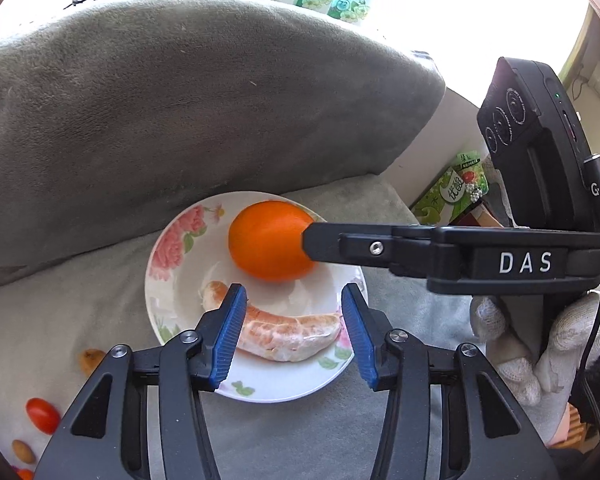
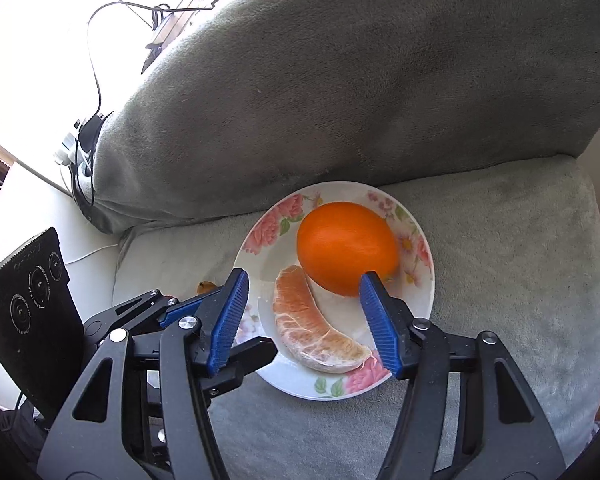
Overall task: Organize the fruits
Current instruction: 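Place the large orange on the plate beside the segment and open the left gripper, then grasp the small tangerine with the left gripper while the right gripper grasps a dark grape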
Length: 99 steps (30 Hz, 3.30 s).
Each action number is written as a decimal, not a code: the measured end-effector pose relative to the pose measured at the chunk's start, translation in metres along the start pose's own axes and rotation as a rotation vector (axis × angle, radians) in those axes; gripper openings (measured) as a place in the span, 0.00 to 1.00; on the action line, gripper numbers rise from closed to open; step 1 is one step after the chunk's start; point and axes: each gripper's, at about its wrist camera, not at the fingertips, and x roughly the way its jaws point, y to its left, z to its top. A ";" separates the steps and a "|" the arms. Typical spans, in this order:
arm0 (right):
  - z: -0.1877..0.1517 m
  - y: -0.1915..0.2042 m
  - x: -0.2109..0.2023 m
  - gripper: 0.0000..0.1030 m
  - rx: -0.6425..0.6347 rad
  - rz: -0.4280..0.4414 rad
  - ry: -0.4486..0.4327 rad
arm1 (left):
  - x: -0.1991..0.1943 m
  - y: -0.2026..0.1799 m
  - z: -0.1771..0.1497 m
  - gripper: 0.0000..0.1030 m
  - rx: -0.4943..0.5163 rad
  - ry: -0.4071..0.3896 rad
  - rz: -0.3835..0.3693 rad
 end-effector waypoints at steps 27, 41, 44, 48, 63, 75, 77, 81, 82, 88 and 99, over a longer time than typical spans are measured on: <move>-0.062 0.070 -0.019 0.61 -0.162 -0.167 -0.048 | -0.077 0.036 -0.056 0.57 -0.087 -0.012 0.082; -0.088 0.116 0.003 0.62 -0.275 -0.152 0.010 | -0.122 0.094 -0.109 0.57 -0.216 -0.016 0.238; -0.090 0.128 0.013 0.62 -0.302 -0.130 0.031 | -0.133 0.109 -0.122 0.57 -0.264 -0.023 0.269; -0.093 0.145 0.026 0.62 -0.341 -0.113 0.052 | -0.145 0.126 -0.138 0.57 -0.327 -0.023 0.311; -0.099 0.178 0.077 0.47 -0.455 -0.080 0.179 | -0.149 0.174 -0.160 0.43 -0.493 -0.005 0.322; -0.100 0.193 0.119 0.38 -0.509 -0.084 0.251 | -0.135 0.184 -0.160 0.42 -0.521 0.028 0.322; -0.100 0.195 0.125 0.35 -0.520 -0.097 0.257 | -0.132 0.185 -0.160 0.42 -0.525 0.031 0.321; -0.099 0.196 0.133 0.35 -0.539 -0.114 0.270 | -0.126 0.186 -0.158 0.42 -0.528 0.042 0.320; -0.099 0.196 0.135 0.35 -0.541 -0.115 0.274 | -0.126 0.188 -0.159 0.41 -0.529 0.046 0.320; -0.098 0.194 0.141 0.31 -0.540 -0.117 0.292 | -0.120 0.190 -0.160 0.37 -0.539 0.063 0.319; -0.100 0.199 0.148 0.23 -0.566 -0.105 0.319 | -0.110 0.189 -0.154 0.34 -0.524 0.072 0.337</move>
